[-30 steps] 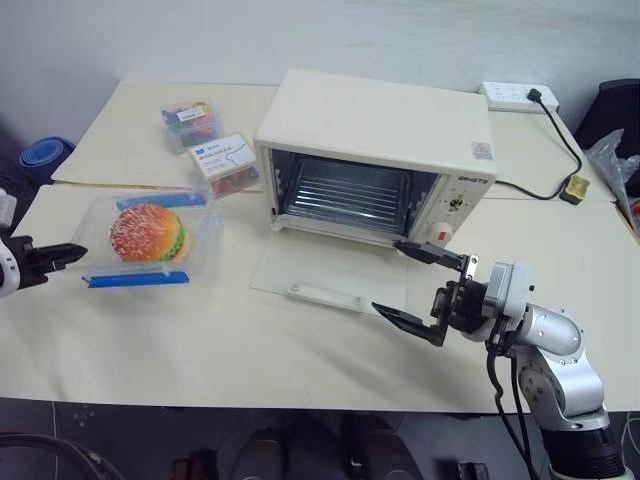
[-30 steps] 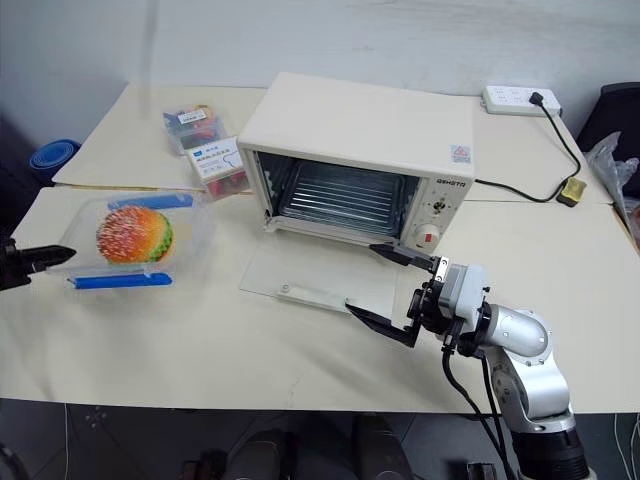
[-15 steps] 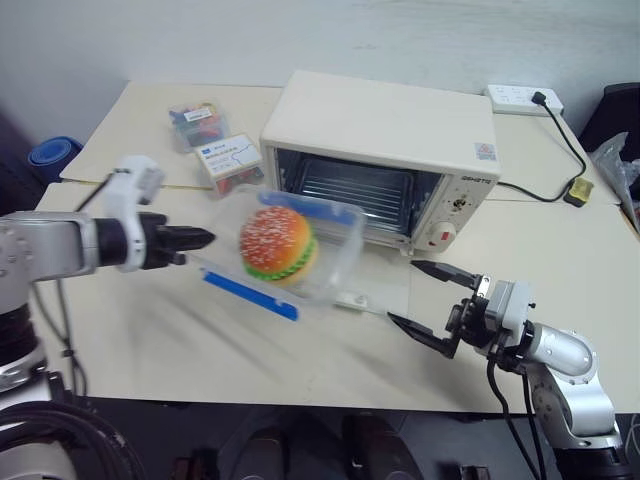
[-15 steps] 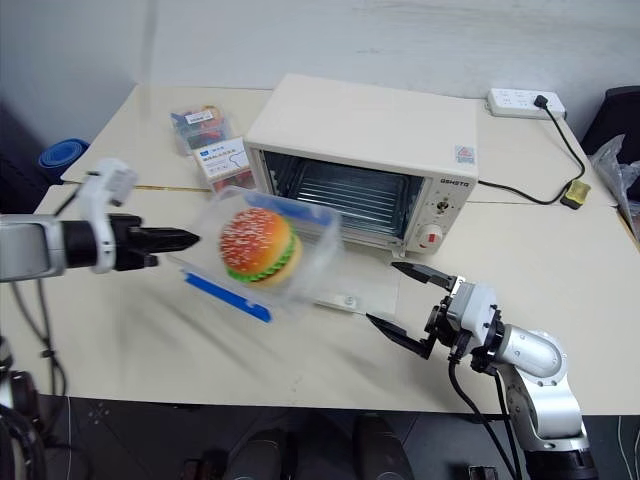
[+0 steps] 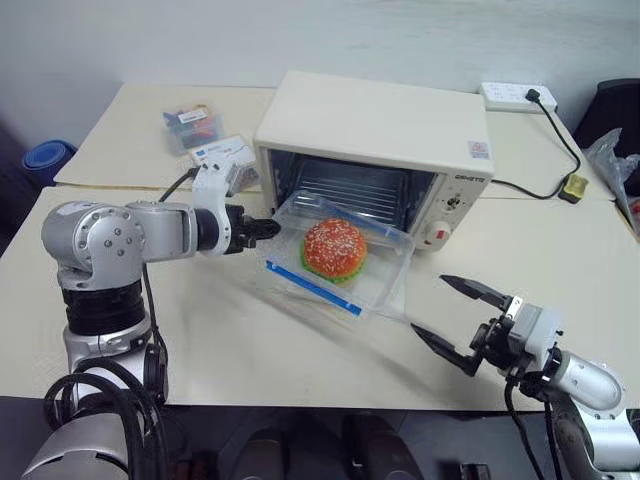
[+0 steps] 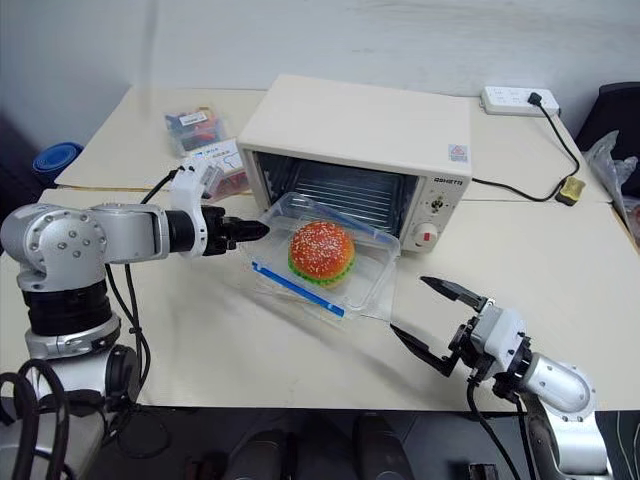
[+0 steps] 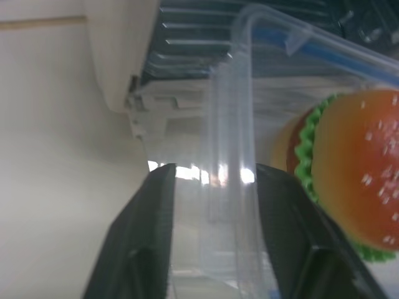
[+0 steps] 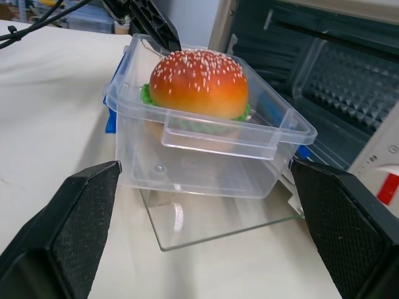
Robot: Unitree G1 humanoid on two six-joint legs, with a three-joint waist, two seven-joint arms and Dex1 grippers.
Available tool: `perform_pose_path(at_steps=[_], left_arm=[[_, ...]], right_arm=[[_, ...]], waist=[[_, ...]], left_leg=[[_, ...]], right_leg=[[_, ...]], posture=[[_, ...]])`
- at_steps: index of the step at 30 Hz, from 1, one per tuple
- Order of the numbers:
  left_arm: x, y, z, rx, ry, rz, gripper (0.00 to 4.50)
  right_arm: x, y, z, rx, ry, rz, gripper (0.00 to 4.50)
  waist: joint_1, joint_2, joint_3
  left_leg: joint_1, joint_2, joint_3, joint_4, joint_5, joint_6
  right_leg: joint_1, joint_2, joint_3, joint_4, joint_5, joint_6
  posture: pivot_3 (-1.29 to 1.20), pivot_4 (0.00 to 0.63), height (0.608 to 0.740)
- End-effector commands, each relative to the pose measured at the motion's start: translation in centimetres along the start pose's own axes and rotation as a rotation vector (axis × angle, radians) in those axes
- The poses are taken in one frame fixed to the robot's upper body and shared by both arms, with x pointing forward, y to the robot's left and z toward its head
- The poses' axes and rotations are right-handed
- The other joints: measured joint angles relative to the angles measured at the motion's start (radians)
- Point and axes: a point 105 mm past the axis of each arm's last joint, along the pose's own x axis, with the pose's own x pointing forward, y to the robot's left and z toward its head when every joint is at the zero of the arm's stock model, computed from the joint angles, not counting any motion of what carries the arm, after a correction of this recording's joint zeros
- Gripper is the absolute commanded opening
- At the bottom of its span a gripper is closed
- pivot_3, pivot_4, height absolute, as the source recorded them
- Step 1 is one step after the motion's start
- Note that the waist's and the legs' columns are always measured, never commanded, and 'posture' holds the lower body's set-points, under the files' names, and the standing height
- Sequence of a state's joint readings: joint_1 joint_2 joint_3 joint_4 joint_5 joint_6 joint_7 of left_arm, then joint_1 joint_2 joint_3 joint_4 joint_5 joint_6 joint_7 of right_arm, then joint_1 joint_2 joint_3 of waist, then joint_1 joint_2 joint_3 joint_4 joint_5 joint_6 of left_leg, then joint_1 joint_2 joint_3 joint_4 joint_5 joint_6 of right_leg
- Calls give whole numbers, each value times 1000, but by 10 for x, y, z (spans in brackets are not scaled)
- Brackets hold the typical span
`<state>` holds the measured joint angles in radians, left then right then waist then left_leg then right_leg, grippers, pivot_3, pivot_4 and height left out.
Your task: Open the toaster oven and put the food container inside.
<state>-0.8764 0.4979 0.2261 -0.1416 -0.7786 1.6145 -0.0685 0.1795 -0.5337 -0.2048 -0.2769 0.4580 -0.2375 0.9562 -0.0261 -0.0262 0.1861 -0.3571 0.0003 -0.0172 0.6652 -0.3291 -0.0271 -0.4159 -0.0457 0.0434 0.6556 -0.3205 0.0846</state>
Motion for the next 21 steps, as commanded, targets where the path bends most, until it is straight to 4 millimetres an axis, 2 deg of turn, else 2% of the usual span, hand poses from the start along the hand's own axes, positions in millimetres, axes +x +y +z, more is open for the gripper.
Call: perform_pose_path(at_steps=[1, 4, 6, 7, 9, 11, 15, 16, 18, 21], left_arm=[[-21, -8, 26, 53, -142, -101, 3361], [-38, -4, 31, 150, -196, -157, 3361], [-50, -1, 29, 237, -204, -209, 3384], [-57, 3, 26, 285, -207, -234, 3191], [-74, 14, -6, 473, -114, -328, 2750], [-75, 19, -38, 557, -35, -423, 2105], [-63, 6, -83, 654, 7, -592, 905], [-56, 4, -88, 658, -10, -598, 620], [-44, -1, -93, 660, -57, -600, 11], [-23, -5, -92, 666, -118, -568, 0]], right_arm=[[-4, -1, 22, -8, -65, -18, 4500], [-4, 10, 28, 33, -47, 73, 4500], [-6, 20, 27, 104, 5, 140, 4118], [-8, 25, 21, 128, 68, 173, 3917], [-9, 52, 12, 181, 193, 324, 3266], [-3, 74, 9, 216, 246, 419, 2523], [26, 78, 14, 192, 188, 405, 1168], [33, 77, 14, 186, 177, 398, 837], [47, 75, 13, 180, 160, 383, 113], [69, 66, 12, 186, 141, 331, 44]], waist=[[-1, 0, 0], [-6, 1, 0], [-5, 1, 1], [-4, 1, 1], [-6, 2, 1], [-1, 2, 0], [15, 2, 0], [21, 2, 0], [30, 2, 0], [27, 1, 0]], left_leg=[[0, 0, 0, 0, 0, 0], [1, 1, 0, -1, 0, -2], [2, 1, 1, -2, 1, -2], [3, 1, 1, -2, 1, -3], [4, 1, 1, -3, 1, -3], [6, 2, 2, -5, 1, -3], [4, 2, -1, -4, 0, 0], [4, 2, -1, -3, -4, 6], [3, 2, -2, -1, -5, 8], [2, 2, -2, -1, -6, 9]], right_leg=[[0, 0, 0, 0, 0, 0], [0, 1, 0, 0, 0, 0], [1, 1, 2, 0, 0, 0], [1, 1, 1, -1, 0, -1], [2, 1, 1, -1, -1, -1], [3, 1, 2, -3, -2, -4], [4, -1, -1, -3, -3, -6], [5, -2, -1, -3, -3, -5], [5, -2, -2, -3, -2, -5], [4, -2, -3, -4, -2, -4]], posture=[[0, 150, 740], [0, 150, 740], [0, 150, 740], [0, 150, 740], [0, 150, 740], [0, 150, 740], [0, 150, 740], [0, 150, 740], [0, 150, 740], [0, 150, 740]])
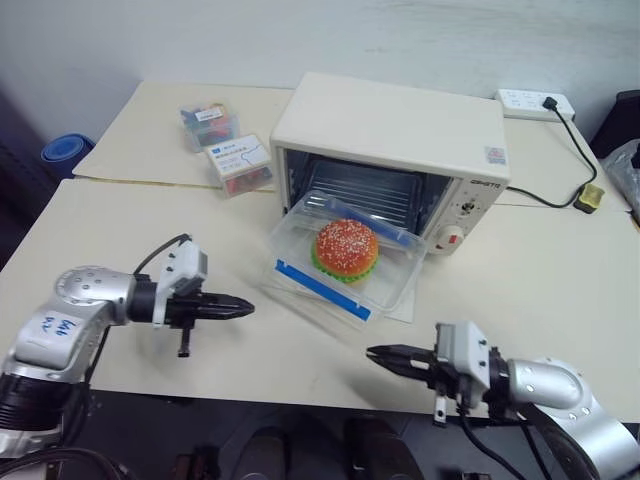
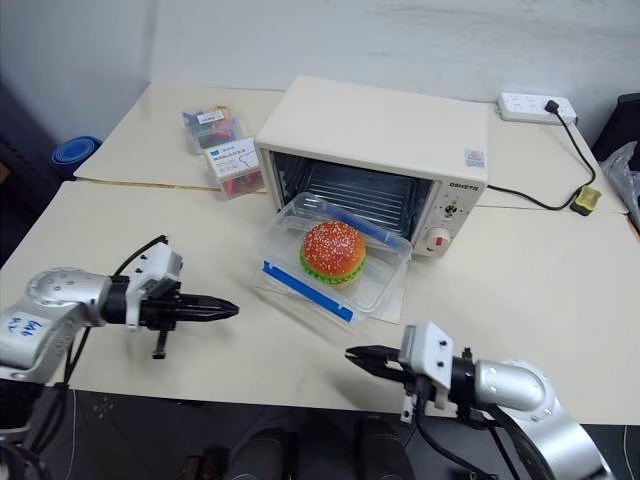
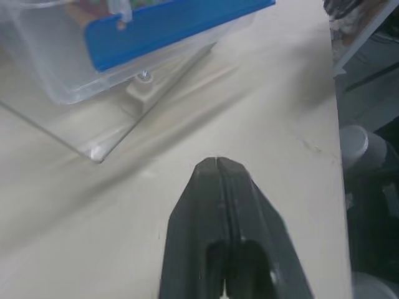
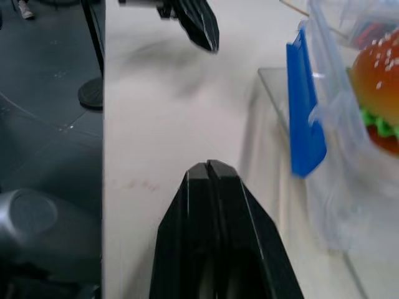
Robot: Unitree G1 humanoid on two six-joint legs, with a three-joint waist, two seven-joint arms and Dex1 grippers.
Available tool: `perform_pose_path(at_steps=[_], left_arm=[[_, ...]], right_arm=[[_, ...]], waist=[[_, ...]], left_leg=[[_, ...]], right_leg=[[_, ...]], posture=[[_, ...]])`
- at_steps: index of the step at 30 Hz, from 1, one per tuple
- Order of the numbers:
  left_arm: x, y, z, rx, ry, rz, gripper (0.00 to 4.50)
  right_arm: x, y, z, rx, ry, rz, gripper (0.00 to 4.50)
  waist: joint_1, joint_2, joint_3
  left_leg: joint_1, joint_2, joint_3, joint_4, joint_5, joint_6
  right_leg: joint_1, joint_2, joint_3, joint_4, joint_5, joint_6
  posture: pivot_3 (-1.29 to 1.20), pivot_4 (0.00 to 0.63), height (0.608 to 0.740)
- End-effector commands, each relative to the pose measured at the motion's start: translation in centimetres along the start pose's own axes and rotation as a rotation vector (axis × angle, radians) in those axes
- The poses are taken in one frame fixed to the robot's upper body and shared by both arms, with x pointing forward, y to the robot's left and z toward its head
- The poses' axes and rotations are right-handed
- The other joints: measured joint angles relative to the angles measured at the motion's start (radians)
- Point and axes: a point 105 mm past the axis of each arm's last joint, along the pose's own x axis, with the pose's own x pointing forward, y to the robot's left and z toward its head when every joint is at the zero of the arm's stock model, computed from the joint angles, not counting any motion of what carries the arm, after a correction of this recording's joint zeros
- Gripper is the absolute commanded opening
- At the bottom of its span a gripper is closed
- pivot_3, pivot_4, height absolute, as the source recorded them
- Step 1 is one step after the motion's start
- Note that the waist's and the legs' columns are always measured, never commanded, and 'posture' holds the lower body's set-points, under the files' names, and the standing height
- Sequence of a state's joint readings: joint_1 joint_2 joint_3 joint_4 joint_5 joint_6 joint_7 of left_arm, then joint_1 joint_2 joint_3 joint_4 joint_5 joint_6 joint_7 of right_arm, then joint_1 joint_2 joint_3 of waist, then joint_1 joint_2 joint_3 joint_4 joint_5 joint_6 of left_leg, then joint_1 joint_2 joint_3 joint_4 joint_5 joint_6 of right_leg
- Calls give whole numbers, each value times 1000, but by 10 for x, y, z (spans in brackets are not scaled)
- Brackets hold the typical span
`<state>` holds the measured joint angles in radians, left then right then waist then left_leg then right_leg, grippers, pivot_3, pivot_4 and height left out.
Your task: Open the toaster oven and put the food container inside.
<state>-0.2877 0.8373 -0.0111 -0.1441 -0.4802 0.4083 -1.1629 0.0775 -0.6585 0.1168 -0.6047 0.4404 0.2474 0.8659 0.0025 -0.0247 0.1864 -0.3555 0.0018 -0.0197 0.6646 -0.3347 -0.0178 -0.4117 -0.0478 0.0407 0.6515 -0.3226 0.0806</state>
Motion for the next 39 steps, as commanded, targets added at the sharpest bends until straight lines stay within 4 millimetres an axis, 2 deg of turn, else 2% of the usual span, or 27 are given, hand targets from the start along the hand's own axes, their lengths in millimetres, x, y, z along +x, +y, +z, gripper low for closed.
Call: perform_pose_path(at_steps=[1, 10, 17, 22, 27, 30, 34, 35, 38, 39], left_arm=[[16, 12, 8, 68, -50, 68, 0], [55, 49, 27, -19, -206, 267, 0], [62, 68, 39, -52, -293, 377, 0], [76, 92, 56, -52, -369, 497, 0], [84, 101, 65, -60, -421, 535, 0], [80, 91, 66, -49, -433, 486, 0], [49, 59, 63, 8, -389, 374, 0], [42, 53, 63, 0, -393, 354, 179], [4, 22, 77, 133, -504, 267, 856], [-9, 14, 68, 184, -447, 249, 1151]], right_arm=[[13, -17, 4, -8, -8, -67, 44], [18, -88, 23, -188, -22, -298, 44], [23, -119, 28, -204, -79, -392, 44], [39, -143, 30, -247, -101, -502, 44], [49, -150, 28, -234, -114, -530, 44], [49, -141, 32, -206, -135, -474, 44], [19, -120, 57, -237, -246, -380, 44], [12, -117, 59, -249, -254, -372, 13], [-18, -105, 55, -242, -235, -309, 0], [-34, -107, 42, -228, -175, -315, 0]], waist=[[-3, 0, 0], [-7, 0, 0], [-8, 0, 0], [-7, 0, 0], [-7, 0, 0], [-11, 0, 0], [-26, 0, 0], [-28, 0, 0], [-29, 0, 0], [-29, 0, 0]], left_leg=[[0, 0, 0, 0, 0, 0], [-1, 0, 1, 1, 0, 0], [-1, 0, 2, 2, 0, -1], [-2, -1, 2, 3, 1, -1], [-3, -1, 2, 2, 4, -6], [-5, 0, 3, 2, 4, -6], [-17, 0, 2, 3, 5, -8], [-17, 1, 2, 2, 5, -8], [-17, 0, 2, 2, 5, -8], [-16, 1, 2, 2, 5, -7]], right_leg=[[0, 0, 0, 0, 0, 0], [-2, 2, 0, 2, 1, 2], [-3, 2, 0, 3, 1, 2], [-3, 2, 0, 3, 1, 2], [-3, 2, 0, 3, 1, 3], [-6, 2, 0, 5, 2, 3], [-18, 2, 1, 8, 2, 3], [-19, 2, 1, 8, 2, 3], [-17, 2, 1, 7, 2, 3], [-16, 2, 1, 6, 2, 3]], posture=[[0, 150, 740], [0, 150, 740], [0, 150, 740], [0, 150, 740], [0, 150, 740], [0, 150, 740], [0, 150, 740], [0, 150, 740], [0, 150, 740], [0, 150, 740]])
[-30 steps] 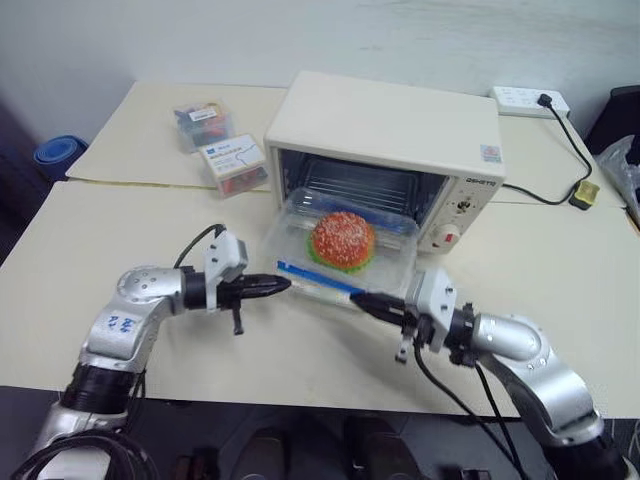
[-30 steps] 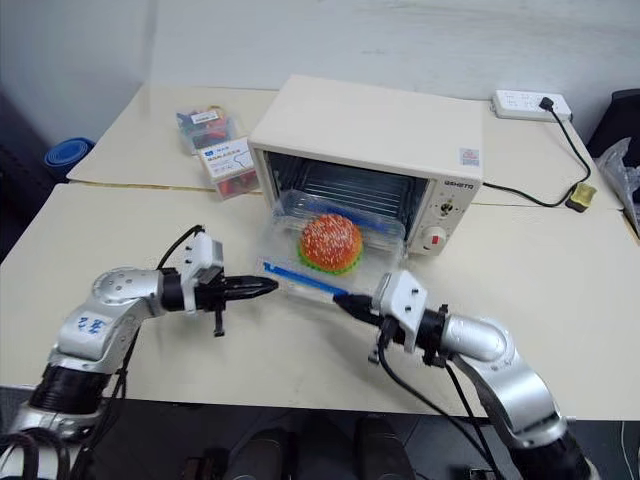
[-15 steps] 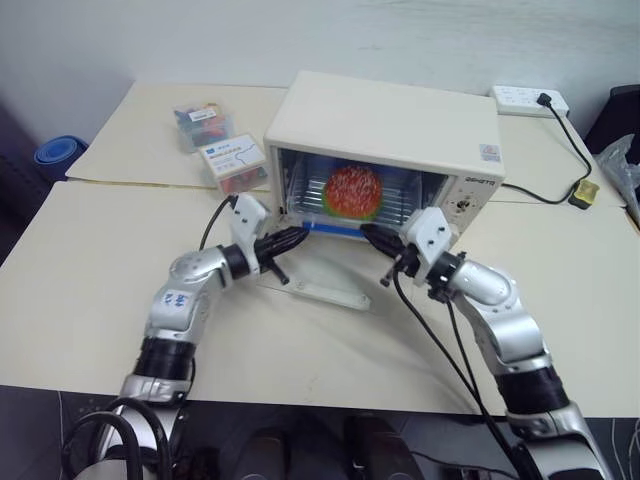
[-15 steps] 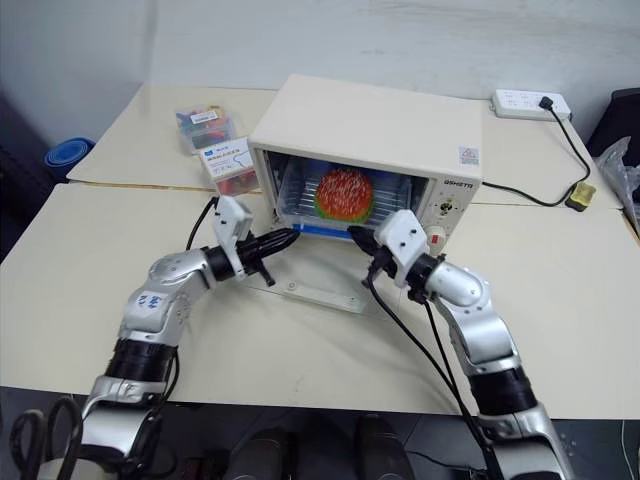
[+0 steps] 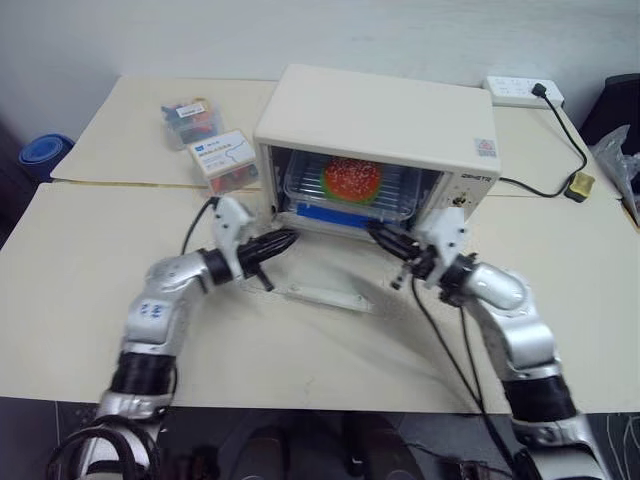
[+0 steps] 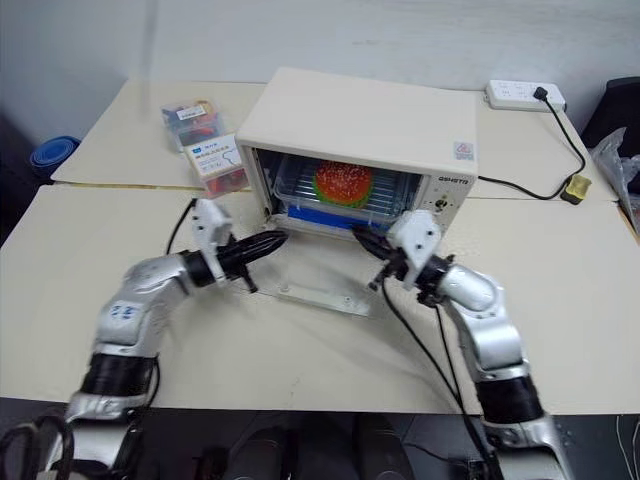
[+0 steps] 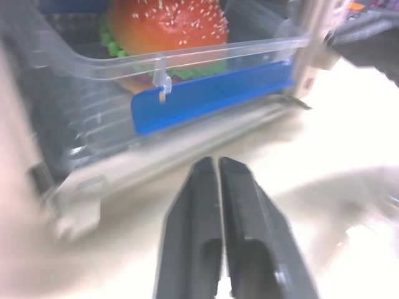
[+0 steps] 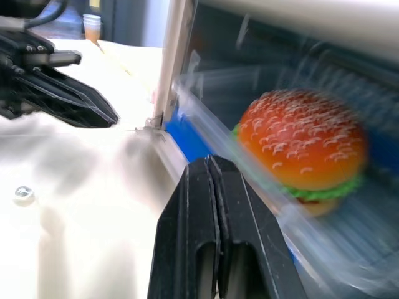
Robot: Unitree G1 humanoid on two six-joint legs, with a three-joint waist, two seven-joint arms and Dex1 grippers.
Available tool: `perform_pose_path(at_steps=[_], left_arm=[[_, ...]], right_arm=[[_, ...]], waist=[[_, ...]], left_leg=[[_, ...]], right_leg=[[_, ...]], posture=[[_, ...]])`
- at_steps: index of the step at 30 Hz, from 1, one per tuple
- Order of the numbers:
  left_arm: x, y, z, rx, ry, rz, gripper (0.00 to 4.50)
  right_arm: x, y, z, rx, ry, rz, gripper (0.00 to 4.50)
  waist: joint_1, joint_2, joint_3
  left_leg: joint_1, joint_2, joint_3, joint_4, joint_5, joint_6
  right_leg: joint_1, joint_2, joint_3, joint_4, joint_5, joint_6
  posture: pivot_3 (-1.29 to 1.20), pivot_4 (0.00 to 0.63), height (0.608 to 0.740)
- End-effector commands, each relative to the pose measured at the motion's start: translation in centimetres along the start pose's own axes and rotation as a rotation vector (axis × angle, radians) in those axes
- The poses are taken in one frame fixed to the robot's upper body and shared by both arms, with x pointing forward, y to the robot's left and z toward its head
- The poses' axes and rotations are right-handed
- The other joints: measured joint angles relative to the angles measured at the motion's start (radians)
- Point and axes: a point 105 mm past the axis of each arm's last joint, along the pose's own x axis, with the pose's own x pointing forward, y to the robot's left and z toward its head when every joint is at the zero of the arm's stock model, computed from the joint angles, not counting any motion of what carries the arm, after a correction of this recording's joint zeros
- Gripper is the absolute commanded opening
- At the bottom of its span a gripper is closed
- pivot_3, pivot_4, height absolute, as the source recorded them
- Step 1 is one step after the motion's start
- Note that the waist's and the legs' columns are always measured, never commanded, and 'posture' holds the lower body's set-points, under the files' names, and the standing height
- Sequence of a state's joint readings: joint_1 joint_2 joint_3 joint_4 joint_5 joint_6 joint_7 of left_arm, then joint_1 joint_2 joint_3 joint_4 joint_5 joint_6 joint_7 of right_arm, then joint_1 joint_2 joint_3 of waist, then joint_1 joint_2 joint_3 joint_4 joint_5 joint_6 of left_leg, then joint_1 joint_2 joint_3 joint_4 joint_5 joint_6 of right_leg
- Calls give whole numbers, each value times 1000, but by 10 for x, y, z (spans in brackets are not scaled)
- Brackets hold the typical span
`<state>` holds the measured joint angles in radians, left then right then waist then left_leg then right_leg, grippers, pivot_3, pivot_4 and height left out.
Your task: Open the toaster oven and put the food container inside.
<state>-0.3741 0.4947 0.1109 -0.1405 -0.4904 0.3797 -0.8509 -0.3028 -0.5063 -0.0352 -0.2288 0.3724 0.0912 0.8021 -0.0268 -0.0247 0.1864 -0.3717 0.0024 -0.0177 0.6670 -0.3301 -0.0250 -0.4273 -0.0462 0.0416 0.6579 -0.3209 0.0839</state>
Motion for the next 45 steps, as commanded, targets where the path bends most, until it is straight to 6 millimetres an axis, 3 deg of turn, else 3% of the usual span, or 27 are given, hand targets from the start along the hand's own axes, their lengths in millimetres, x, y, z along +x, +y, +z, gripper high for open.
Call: perform_pose_path(at_steps=[1, 3, 6, 11, 15, 18, 21, 24, 30, 34, 38, 45], left_arm=[[-39, -15, 27, 183, -22, -121, 1482], [-66, -14, 19, 205, 98, -161, 2144], [-99, -8, 27, 145, 212, -211, 3060], [-106, 1, 29, 104, 221, -196, 4478], [-103, -7, 17, 79, 186, -163, 4478], [-100, -10, 27, 53, 133, -122, 4478], [-93, -2, 52, 27, 7, -32, 4478], [-90, 1, 67, 8, -63, -3, 4478], [-98, 11, 64, 118, -39, 102, 4478], [-107, 12, 37, 160, 95, 141, 4478], [-128, 4, 4, 191, 238, 139, 4500], [-160, -9, -31, 230, 378, 185, 4500]], right_arm=[[-38, -10, 0, -22, 40, 23, 0], [-63, -17, -24, -21, 165, 25, 0], [-90, -15, -65, 44, 330, 77, 0], [-86, 1, -94, 82, 358, 190, 0], [-70, 20, -104, 111, 299, 268, 0], [-54, 22, -95, 129, 193, 238, 0], [-40, 19, -81, 161, 77, 173, 0], [-28, 8, -57, 227, -89, 63, 0], [-10, -22, -1, 242, -295, -42, 0], [-9, -42, 23, 236, -301, -19, 0], [-24, -33, 21, 166, -189, 115, 991], [-69, 8, -20, 42, 59, 359, 3439]], waist=[[0, 0, 0], [-1, 0, 0], [-1, 0, 2], [-2, 4, 2], [-8, 4, 2], [-9, 2, 3], [-5, 2, 3], [-3, 3, 3], [-7, 3, 3], [-5, 3, 3], [0, 3, 3], [0, 3, 3]], left_leg=[[1, 0, 0, 0, 0, 0], [5, -1, 0, -1, -2, 5], [14, -1, 1, -2, -3, 8], [20, -1, 1, -4, -4, 10], [18, 1, 1, -4, -4, 9], [17, 3, 0, -4, -5, 8], [18, 3, 0, -3, -5, 7], [18, 3, -1, -3, -5, 7], [17, 2, 0, -3, -5, 5], [17, 2, 0, -4, -5, 5], [16, 3, -1, -6, -6, 7], [14, 2, 0, -8, -8, 10]], right_leg=[[1, 0, 0, -2, 0, 0], [4, 0, 0, -4, 0, 0], [11, 0, 0, -5, -1, -1], [18, -1, 0, -6, -1, -2], [15, 0, 0, -5, -1, -2], [15, 1, 0, -5, -1, -2], [15, 1, 0, -4, -1, -2], [15, 1, -1, -4, -1, -2], [14, 1, -1, -4, -1, -2], [14, 1, -1, -5, -1, -3], [14, 0, -2, -10, -2, -3], [15, -1, -2, -16, -1, -3]], posture=[[0, 150, 740], [0, 150, 740], [0, 150, 740], [0, 150, 740], [0, 150, 740], [0, 150, 740], [0, 150, 740], [0, 150, 740], [0, 150, 740], [0, 150, 740], [0, 150, 740], [0, 150, 740]])
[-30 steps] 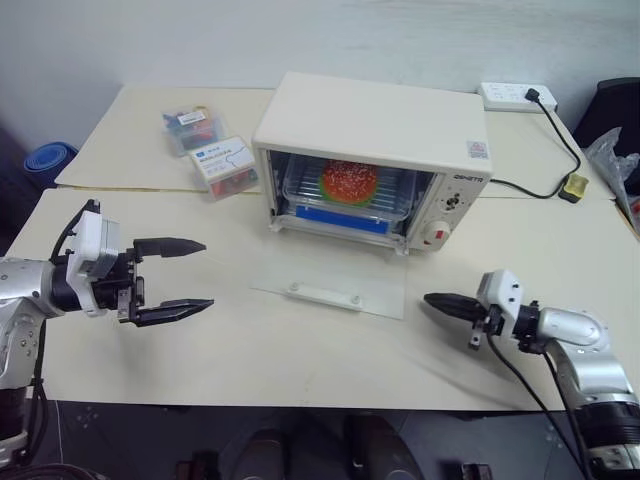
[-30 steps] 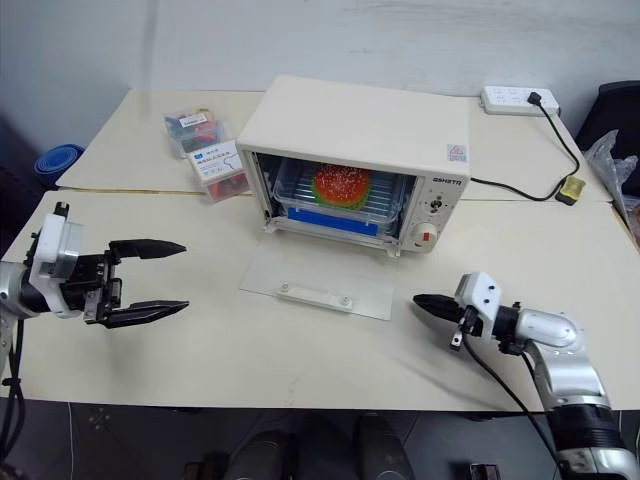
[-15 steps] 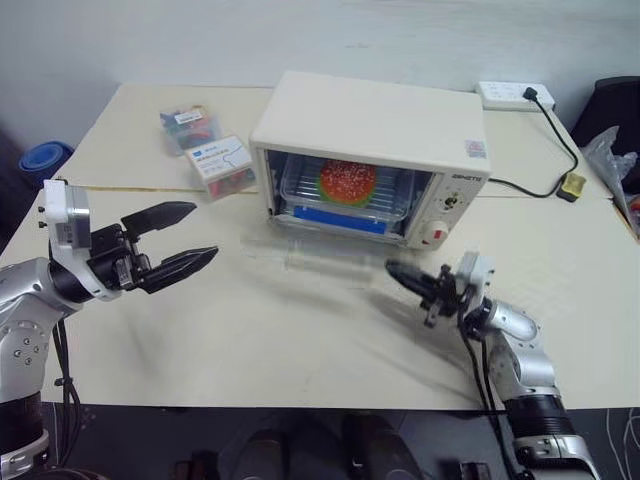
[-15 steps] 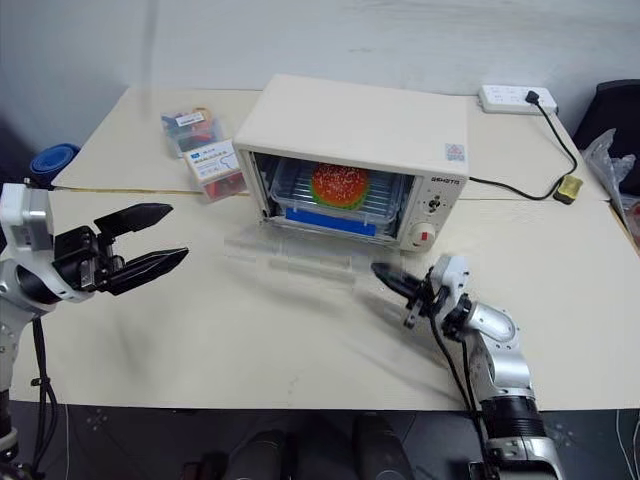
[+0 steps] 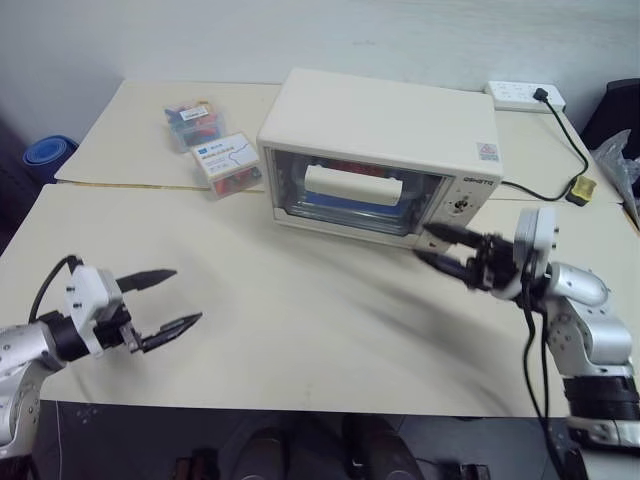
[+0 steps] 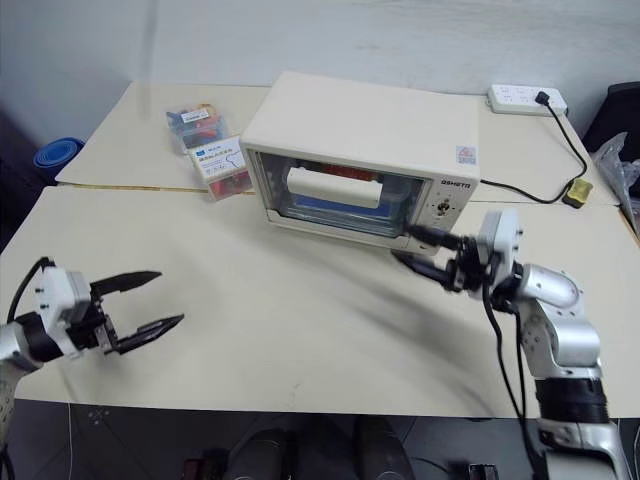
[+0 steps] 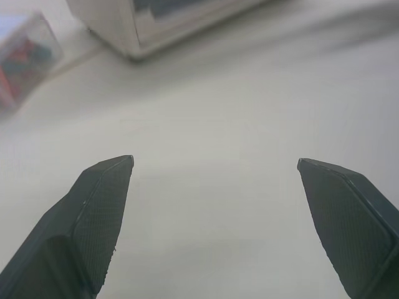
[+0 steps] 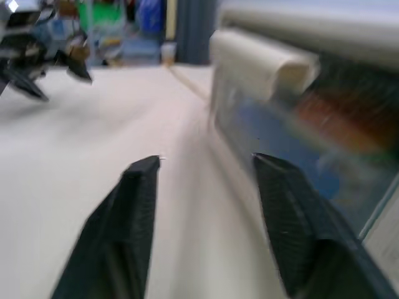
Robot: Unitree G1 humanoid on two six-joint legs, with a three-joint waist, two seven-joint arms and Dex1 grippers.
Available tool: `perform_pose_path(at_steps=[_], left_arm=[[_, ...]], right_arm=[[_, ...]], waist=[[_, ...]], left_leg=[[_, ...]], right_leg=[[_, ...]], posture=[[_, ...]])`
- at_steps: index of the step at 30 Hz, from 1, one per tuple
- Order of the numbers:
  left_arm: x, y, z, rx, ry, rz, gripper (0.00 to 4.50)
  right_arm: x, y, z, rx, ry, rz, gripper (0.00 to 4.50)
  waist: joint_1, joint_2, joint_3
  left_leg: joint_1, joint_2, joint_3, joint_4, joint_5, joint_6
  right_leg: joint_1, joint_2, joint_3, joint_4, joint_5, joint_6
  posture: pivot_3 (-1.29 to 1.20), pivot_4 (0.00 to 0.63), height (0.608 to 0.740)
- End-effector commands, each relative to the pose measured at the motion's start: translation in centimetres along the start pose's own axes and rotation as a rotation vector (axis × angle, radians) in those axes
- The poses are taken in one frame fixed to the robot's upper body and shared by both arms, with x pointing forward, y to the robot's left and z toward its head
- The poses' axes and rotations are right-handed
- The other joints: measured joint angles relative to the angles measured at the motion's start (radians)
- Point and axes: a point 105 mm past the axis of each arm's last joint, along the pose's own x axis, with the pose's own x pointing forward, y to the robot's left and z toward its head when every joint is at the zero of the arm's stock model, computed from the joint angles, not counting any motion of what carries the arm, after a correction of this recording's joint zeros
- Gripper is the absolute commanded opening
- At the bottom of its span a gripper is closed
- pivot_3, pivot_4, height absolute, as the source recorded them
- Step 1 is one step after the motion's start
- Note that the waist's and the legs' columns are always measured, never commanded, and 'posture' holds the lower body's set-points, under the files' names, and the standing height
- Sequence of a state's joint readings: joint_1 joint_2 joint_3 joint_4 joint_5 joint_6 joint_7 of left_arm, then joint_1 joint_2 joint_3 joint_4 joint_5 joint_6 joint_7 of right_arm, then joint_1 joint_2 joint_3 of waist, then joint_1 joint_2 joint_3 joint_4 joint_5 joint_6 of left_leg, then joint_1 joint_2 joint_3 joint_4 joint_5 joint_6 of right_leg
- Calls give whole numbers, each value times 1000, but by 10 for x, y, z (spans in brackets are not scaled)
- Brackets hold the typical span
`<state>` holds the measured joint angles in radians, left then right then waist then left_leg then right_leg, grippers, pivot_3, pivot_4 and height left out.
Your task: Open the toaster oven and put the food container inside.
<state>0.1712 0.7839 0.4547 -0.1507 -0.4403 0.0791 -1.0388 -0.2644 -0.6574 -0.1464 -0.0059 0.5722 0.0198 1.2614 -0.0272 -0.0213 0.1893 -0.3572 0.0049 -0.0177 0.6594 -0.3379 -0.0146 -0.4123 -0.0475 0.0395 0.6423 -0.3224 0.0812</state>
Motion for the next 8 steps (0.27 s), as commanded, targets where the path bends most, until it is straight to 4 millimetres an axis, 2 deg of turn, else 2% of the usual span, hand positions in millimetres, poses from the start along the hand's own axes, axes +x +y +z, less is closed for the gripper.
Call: perform_pose_path(at_steps=[1, 3, 8], left_arm=[[-8, -2, -2, 57, 10, 35, 4500], [-7, -4, -3, 56, 5, 43, 4500], [0, -11, 4, 36, -51, 41, 4500]], right_arm=[[-13, 18, -11, -72, 74, 90, 3834], [-18, 24, -20, -47, 91, 90, 4481], [-20, 28, -31, -40, 104, 59, 4481]], waist=[[0, 0, 0], [0, 0, 0], [-4, 0, 0]], left_leg=[[1, 0, 0, 0, 0, 0], [1, 0, 0, 0, 0, 0], [5, 0, 0, 0, 0, -1]], right_leg=[[1, 0, 0, 0, 0, 0], [1, 0, 0, 1, 0, 0], [3, 0, 0, 4, 0, 0]], posture=[[0, 150, 740], [0, 150, 740], [0, 150, 740]])
